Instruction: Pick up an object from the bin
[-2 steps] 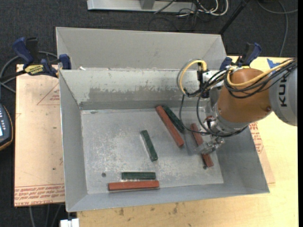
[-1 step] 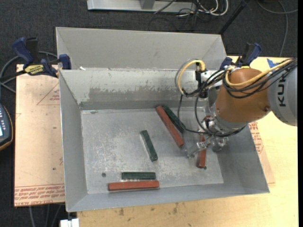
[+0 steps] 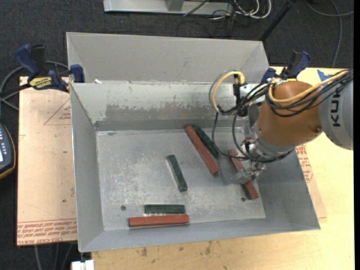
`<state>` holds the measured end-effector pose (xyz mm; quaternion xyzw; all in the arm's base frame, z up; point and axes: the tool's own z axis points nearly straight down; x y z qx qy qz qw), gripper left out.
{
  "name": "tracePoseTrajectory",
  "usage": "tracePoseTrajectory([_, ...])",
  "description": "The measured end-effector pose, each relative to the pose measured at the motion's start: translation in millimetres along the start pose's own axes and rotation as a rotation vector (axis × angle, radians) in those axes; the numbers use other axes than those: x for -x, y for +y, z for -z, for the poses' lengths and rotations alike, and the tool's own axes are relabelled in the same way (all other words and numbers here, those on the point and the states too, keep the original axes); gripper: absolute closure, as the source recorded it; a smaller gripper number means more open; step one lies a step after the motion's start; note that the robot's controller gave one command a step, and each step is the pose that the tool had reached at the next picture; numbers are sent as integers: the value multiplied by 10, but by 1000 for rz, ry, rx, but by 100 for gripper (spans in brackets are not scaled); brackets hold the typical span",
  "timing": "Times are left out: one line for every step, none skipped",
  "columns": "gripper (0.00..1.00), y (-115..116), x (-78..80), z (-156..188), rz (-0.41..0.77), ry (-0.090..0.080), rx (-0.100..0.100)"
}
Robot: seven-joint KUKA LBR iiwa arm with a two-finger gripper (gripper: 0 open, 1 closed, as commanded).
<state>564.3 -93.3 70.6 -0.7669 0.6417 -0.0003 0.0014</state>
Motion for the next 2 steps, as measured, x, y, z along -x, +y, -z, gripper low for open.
tracePoseTrajectory([100, 0, 1, 0, 0, 0, 0])
tracePoseTrajectory([100, 498, 467, 2462, 368, 2, -4])
